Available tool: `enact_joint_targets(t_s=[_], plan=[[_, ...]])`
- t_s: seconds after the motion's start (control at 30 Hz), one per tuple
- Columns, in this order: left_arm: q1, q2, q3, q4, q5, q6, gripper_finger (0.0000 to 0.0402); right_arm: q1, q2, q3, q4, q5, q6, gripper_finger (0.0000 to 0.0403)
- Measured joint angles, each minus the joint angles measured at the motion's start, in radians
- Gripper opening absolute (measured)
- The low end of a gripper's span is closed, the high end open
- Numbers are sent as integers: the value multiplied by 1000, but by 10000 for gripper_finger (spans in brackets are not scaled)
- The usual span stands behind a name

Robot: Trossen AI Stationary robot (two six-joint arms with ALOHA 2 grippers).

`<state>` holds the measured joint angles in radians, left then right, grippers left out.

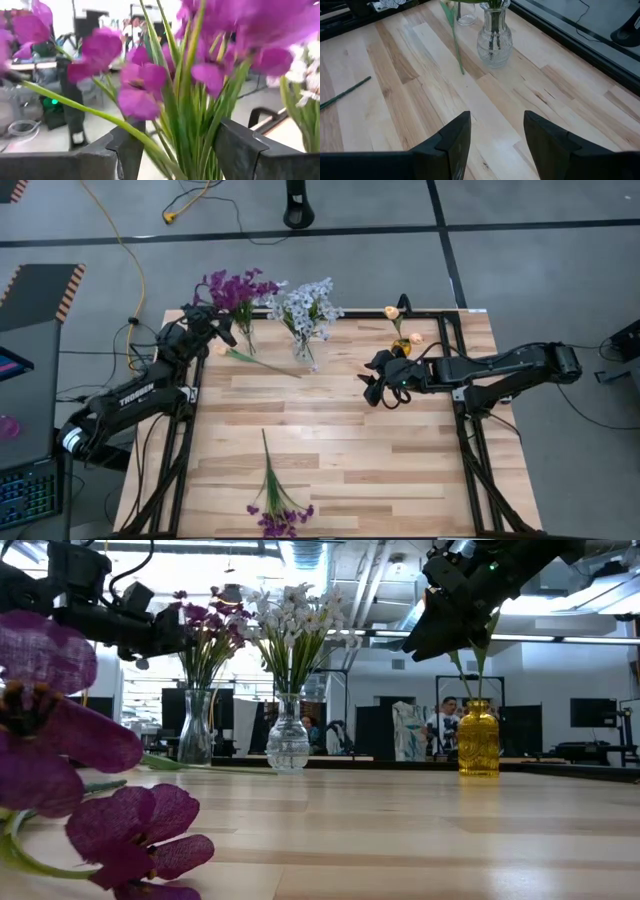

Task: Sort flowers into vase by color
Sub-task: Put the top violet flowers into the left transparent vase, then put the violet flowers into the left transparent vase

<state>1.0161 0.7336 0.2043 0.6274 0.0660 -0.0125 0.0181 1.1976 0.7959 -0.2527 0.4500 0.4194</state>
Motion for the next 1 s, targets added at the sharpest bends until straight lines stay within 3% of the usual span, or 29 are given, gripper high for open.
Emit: enact_joint_targets(t_s=[0.37,0.63,0.77,1.0], plan=[[0,-212,0,-349,-8,-1,204,0,0,0,0,0,0,209],[0,-309,0,-452,18,-76,204,0,0,0,0,0,0,209],[0,-352,0,-462,91,-148,204,0,0,0,0,0,0,209],[-53,-403,0,-506,323,-239,204,0,0,0,0,0,0,209]])
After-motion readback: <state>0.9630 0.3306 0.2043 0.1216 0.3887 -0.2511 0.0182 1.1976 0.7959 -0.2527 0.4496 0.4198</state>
